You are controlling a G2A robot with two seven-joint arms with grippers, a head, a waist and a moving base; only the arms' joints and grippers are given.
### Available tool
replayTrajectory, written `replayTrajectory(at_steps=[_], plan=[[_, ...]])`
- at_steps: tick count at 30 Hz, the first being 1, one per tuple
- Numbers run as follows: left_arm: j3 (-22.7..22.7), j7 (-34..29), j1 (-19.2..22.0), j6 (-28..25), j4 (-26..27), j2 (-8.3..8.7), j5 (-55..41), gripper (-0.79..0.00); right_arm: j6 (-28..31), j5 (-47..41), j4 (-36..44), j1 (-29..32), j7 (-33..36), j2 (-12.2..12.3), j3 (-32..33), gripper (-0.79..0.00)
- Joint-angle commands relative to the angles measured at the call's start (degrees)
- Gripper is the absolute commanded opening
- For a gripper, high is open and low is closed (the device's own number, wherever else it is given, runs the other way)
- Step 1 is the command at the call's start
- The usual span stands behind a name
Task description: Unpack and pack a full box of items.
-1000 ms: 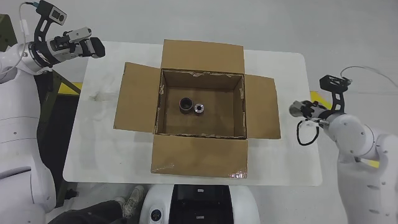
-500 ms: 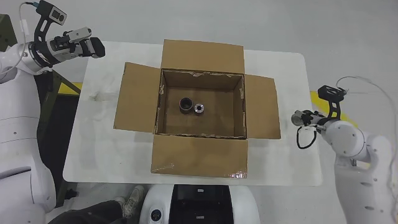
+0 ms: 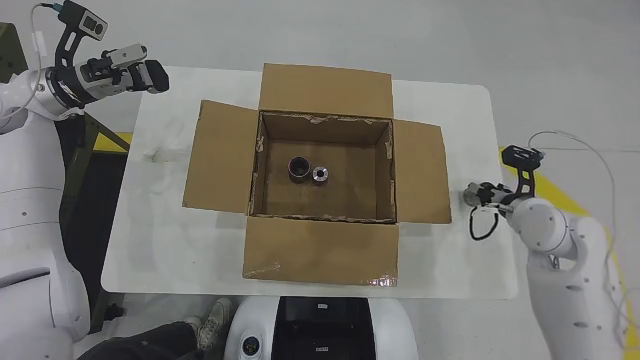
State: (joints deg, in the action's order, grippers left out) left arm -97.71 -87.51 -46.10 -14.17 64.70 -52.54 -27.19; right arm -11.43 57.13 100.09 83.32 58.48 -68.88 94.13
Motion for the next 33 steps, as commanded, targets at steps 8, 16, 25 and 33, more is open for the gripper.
replayTrajectory(at_steps=[8, 16, 25, 33], plan=[[0.0, 0.0, 0.0, 0.0, 0.0, 0.0, 0.0, 0.0, 0.2, 0.0, -2.5, -1.0, -1.5, 0.1, -0.6, -0.72], [0.0, 0.0, 0.0, 0.0, 0.0, 0.0, 0.0, 0.0, -0.2, -0.2, -3.1, -1.0, -2.8, 0.2, -1.0, -0.413], [0.0, 0.0, 0.0, 0.0, 0.0, 0.0, 0.0, 0.0, -0.5, -0.8, -3.5, -0.9, -3.6, 0.3, -1.5, -0.286], [0.0, 0.0, 0.0, 0.0, 0.0, 0.0, 0.0, 0.0, -1.6, -0.2, -1.0, -0.3, -4.2, 0.5, -0.5, -0.212]])
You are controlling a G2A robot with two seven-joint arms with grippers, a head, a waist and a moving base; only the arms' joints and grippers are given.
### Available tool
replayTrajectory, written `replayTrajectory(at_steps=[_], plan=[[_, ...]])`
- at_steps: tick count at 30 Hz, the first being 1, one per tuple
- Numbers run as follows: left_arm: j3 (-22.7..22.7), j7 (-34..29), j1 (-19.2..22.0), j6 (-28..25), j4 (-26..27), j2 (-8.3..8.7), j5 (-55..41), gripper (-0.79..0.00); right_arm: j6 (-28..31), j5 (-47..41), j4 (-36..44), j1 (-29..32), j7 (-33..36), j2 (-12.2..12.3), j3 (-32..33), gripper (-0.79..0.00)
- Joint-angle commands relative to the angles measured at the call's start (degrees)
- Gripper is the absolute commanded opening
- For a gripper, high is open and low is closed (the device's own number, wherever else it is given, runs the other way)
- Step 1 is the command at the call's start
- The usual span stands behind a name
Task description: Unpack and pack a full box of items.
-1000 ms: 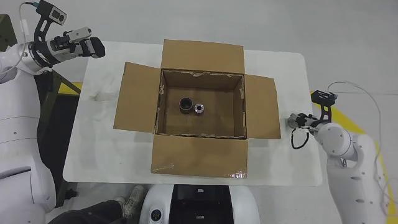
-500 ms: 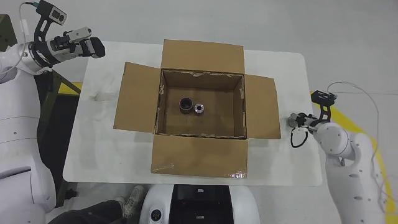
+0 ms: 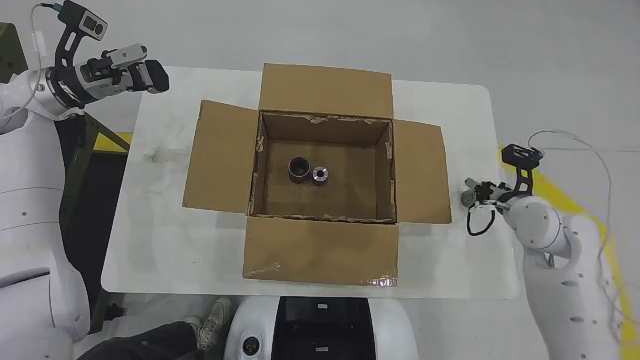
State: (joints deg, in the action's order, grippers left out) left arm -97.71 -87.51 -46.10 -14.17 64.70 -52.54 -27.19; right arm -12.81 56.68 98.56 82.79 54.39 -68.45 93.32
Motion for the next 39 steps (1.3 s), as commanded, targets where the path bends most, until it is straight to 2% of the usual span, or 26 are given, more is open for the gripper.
replayTrajectory(at_steps=[1, 14, 28, 35, 39], plan=[[0.0, 0.0, 0.0, 0.0, 0.0, 0.0, 0.0, 0.0, -0.4, 0.5, 1.2, 0.4, -0.2, 0.1, 0.6, -0.197], [0.0, 0.0, 0.0, 0.0, 0.0, 0.0, 0.0, 0.0, 0.0, 1.9, 12.8, -1.1, 1.5, 0.5, 1.2, -0.126], [0.0, 0.0, 0.0, 0.0, 0.0, 0.0, 0.0, 0.0, 2.8, -2.4, 18.5, -7.7, 3.7, 0.2, -6.4, -0.068], [0.0, 0.0, 0.0, 0.0, 0.0, 0.0, 0.0, 0.0, 4.3, -4.5, 19.3, -10.3, 4.9, 0.1, -10.0, 0.0], [0.0, 0.0, 0.0, 0.0, 0.0, 0.0, 0.0, 0.0, 4.9, -5.8, 19.6, -11.7, 5.2, 0.0, -12.1, 0.0]])
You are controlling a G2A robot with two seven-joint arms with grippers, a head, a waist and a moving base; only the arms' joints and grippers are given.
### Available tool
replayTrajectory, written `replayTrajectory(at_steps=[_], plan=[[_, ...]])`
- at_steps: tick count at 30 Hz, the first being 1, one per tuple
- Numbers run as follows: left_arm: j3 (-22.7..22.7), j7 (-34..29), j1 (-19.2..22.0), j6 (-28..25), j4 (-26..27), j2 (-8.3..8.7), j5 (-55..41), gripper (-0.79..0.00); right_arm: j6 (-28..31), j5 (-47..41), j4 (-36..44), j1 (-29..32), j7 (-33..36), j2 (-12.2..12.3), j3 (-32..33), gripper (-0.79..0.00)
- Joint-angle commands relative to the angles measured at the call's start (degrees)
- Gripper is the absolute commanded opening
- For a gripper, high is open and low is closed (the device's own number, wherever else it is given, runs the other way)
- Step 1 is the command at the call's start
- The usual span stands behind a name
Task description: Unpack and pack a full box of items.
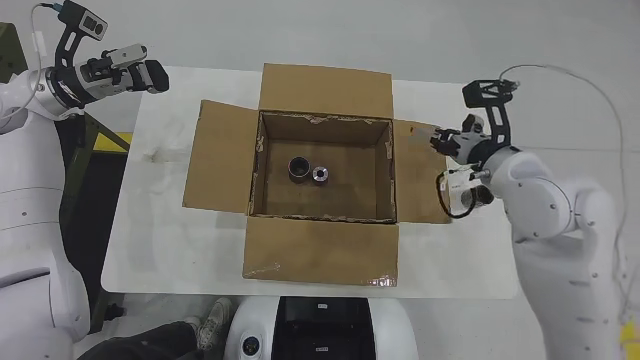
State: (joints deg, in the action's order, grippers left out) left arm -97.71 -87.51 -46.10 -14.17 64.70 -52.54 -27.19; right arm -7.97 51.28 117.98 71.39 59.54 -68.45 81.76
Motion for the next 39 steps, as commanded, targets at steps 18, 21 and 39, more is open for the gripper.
replayTrajectory(at_steps=[18, 21, 39], plan=[[0.0, 0.0, 0.0, 0.0, 0.0, 0.0, 0.0, 0.0, 6.7, -5.6, -3.3, -6.9, 3.8, -0.6, -11.9, 0.0], [0.0, 0.0, 0.0, 0.0, 0.0, 0.0, 0.0, 0.0, 8.2, -7.0, -3.9, -7.9, 4.7, -0.7, -13.6, 0.0], [0.0, 0.0, 0.0, 0.0, 0.0, 0.0, 0.0, 0.0, 15.8, -13.5, -16.6, -15.7, 3.0, -2.4, -25.3, 0.0]])
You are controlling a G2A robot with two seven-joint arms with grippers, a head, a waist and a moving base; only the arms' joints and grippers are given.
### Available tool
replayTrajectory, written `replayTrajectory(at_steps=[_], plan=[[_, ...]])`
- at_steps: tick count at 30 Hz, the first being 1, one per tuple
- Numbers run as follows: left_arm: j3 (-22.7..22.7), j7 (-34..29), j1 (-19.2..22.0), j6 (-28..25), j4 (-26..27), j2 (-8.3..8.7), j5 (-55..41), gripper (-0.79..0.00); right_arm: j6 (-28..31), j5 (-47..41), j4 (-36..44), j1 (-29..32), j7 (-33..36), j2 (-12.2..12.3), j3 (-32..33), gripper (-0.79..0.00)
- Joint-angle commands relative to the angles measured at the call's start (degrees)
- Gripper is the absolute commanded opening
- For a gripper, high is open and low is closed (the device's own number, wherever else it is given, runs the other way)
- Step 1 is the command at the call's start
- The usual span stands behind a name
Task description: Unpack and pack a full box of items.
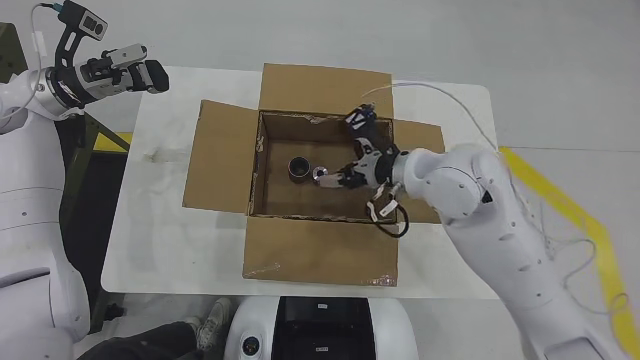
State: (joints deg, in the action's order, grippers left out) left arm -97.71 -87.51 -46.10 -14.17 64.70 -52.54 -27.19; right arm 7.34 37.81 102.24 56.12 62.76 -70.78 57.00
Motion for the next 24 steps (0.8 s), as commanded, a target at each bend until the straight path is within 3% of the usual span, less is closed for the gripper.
replayTrajectory(at_steps=[1, 24], plan=[[0.0, 0.0, 0.0, 0.0, 0.0, 0.0, 0.0, 0.0, 1.0, 0.1, -1.7, -0.8, -0.5, -0.2, -1.2, 0.0], [0.0, 0.0, 0.0, 0.0, 0.0, 0.0, 0.0, 0.0, 9.1, 5.3, -15.1, -6.2, -5.6, -2.0, -11.1, 0.0]])
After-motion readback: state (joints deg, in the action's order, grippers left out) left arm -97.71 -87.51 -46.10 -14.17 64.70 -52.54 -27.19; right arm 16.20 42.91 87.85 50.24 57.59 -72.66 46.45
